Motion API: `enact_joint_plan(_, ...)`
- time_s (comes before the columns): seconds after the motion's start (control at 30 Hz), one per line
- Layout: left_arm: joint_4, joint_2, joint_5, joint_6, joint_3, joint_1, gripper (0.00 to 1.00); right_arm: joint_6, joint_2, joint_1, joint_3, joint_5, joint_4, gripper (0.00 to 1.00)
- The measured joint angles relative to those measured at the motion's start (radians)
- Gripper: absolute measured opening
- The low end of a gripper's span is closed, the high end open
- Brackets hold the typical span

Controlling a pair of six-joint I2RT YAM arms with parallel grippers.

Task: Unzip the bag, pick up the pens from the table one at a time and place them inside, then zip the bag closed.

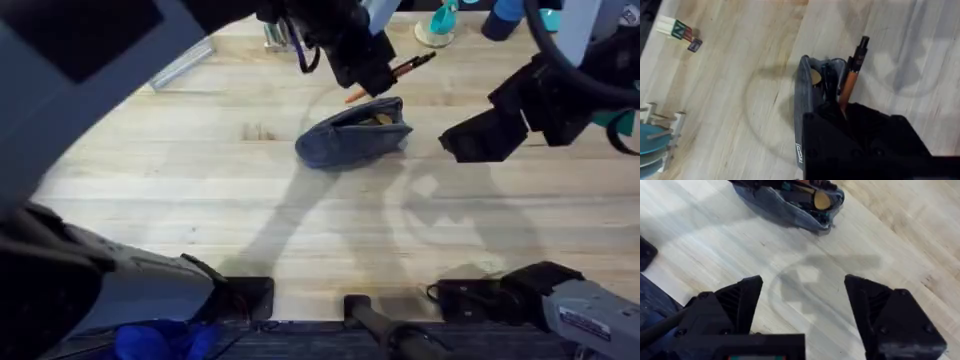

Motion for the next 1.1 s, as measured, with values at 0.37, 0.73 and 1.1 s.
enact_joint_plan(0.37,-0.01,0.072,0.0,0.0,0.0,0.0,0.042,0.0,0.0,0.0,0.0,0.0,0.0,0.996)
enact_joint_plan(0.73,-0.017,0.104,0.0,0.0,0.0,0.0,0.042,0.0,0.0,0.0,0.0,0.0,0.0,0.996)
enact_joint_plan(1.1,-0.02,0.169,-0.001,0.0,0.0,0.0,0.042,0.0,0.0,0.0,0.0,0.0,0.0,0.996)
